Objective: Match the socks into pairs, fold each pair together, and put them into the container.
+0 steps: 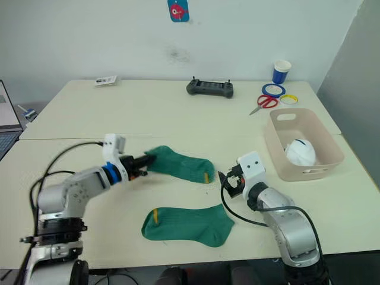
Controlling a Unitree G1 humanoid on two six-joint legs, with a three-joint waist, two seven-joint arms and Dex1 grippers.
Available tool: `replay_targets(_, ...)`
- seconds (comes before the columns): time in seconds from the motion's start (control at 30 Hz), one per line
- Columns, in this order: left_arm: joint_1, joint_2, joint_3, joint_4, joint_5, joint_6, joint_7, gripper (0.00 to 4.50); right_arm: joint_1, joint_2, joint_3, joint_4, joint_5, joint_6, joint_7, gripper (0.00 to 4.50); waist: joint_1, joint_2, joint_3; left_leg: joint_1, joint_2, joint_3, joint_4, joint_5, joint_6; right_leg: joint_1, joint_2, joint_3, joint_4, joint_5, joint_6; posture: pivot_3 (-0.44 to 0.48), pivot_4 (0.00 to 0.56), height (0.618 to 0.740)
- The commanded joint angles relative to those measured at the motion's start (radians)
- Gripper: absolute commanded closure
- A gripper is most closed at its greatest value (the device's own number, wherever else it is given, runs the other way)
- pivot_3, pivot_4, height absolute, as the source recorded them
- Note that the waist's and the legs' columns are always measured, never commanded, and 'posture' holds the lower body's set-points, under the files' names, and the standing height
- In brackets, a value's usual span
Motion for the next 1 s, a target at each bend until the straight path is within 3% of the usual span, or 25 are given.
replay_targets(0.03, -0.101, 0.100, 0.079, -0.026, -0.099, 0.085, -0.065, 4.50, -0.008, -0.036, -0.024, -0.087, 0.037, 0.012, 0.035, 0.02, 0.000, 0.000, 0.000, 0.000, 0.000, 0.000, 0.000, 0.000, 0.000, 0.000, 0.000, 0.000, 0.000, 0.000, 0.000, 0.000, 0.150, 0.740)
replay_targets(0.2, -0.264, 0.146, 0.132, 0.047, -0.157, 0.152, -0.040, 4.50, -0.004, -0.086, -0.058, -0.120, 0.074, 0.040, 0.060, 0.02, 0.007, 0.000, 0.000, -0.001, -0.001, 0.000, 0.000, 0.000, 0.000, 0.000, -0.001, -0.001, -0.001, 0.000, 0.000, 0.000, 0.150, 0.740)
replay_targets(0.37, -0.211, 0.171, 0.059, -0.102, -0.241, 0.282, -0.097, 4.50, -0.001, -0.139, -0.082, -0.146, 0.105, 0.062, 0.080, 0.02, 0.001, 0.000, 0.000, -0.001, -0.001, 0.000, 0.000, 0.000, 0.000, 0.000, -0.001, 0.000, -0.001, -0.001, 0.001, 0.000, 0.150, 0.740)
replay_targets(0.57, -0.062, 0.033, -0.063, -0.238, -0.200, 0.244, 0.003, 4.50, 0.015, -0.183, -0.077, -0.163, 0.124, 0.074, 0.090, 0.02, 0.005, 0.000, 0.000, 0.000, -0.001, 0.000, -0.001, 0.000, 0.000, 0.000, -0.002, 0.000, -0.001, -0.001, 0.001, 0.000, 0.150, 0.740)
replay_targets(0.7, 0.028, -0.109, -0.173, -0.293, -0.136, 0.187, 0.098, 4.50, 0.048, -0.195, -0.092, -0.184, 0.125, 0.089, 0.073, 0.02, 0.010, -0.001, 0.000, -0.001, -0.001, 0.000, 0.000, 0.000, 0.000, 0.000, -0.002, 0.000, -0.001, -0.001, 0.001, 0.000, 0.150, 0.740)
replay_targets(1.0, 0.038, -0.346, -0.331, -0.266, -0.030, 0.058, 0.193, 4.50, 0.090, -0.211, -0.132, -0.237, 0.128, 0.145, 0.038, 0.02, 0.023, 0.000, 0.000, -0.002, -0.002, 0.000, 0.002, 0.000, 0.000, 0.000, -0.002, 0.000, -0.001, -0.001, 0.001, 0.000, 0.150, 0.740)
